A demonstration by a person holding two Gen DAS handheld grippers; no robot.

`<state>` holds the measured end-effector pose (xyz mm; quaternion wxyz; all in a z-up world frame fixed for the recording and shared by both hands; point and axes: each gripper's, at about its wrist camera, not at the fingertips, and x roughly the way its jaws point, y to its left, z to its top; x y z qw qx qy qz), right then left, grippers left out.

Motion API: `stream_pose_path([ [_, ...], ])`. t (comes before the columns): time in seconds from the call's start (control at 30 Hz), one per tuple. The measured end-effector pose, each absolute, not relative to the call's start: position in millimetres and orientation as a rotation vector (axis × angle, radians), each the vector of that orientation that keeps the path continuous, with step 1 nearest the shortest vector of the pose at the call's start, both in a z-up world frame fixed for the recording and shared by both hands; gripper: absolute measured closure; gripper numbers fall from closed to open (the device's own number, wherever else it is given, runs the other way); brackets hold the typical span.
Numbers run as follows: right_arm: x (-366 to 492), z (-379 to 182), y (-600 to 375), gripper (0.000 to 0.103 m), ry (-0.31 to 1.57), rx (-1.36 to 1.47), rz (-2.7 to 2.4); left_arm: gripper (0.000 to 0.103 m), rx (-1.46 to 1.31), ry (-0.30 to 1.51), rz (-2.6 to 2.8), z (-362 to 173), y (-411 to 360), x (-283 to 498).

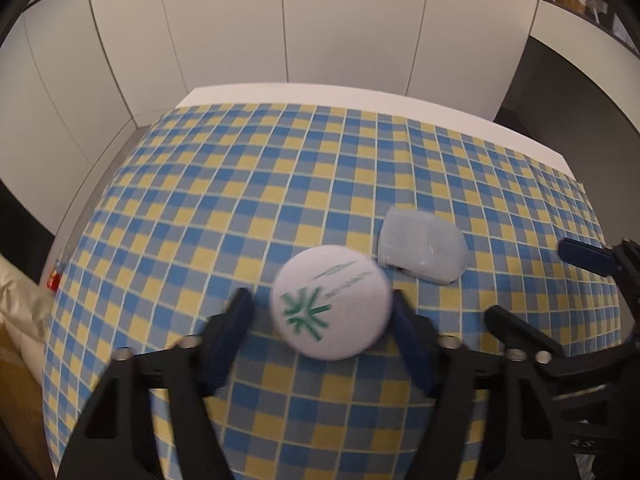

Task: Organize objects
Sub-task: 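Close the left gripper on the white compact while the right grips the grey case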

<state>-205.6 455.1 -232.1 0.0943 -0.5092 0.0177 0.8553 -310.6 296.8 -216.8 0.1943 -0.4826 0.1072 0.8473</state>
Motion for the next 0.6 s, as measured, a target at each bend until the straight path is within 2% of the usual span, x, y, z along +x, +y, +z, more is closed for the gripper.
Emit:
stream_pose_path([
  [0.27,-241.2,-239.7,429.5,0.009,-0.033,-1.513,2.652,0.045,-1.431,0.204,2.396,-215.7,258.2,-327.2],
  [0.33,-249.9,-240.1,425.5,0.013,-0.052,-1.517,2.679,0.046,-1.451,0.186,2.405,-215.0,250.3,-329.6],
  [0.47,-269.1,-240.7,429.5,0.028,0.024,-1.542,2.691,0.046,-1.458,0.203,2.410,-215.6,243.1,-327.4],
  [0.53,-276.7,-239.8,428.3,0.040,0.016,-1.540,2.697,0.046,-1.463,0.205,2.408,-215.5,241.0,-324.1],
  [0.57,-280.8,-238.7,425.9,0.052,0.003,-1.544,2.706,0.046,-1.469,0.200,2.407,-215.3,239.6,-322.6],
  [0.6,-286.0,-237.8,423.1,0.060,-0.003,-1.549,2.706,0.046,-1.476,0.191,2.405,-213.9,237.0,-318.2],
])
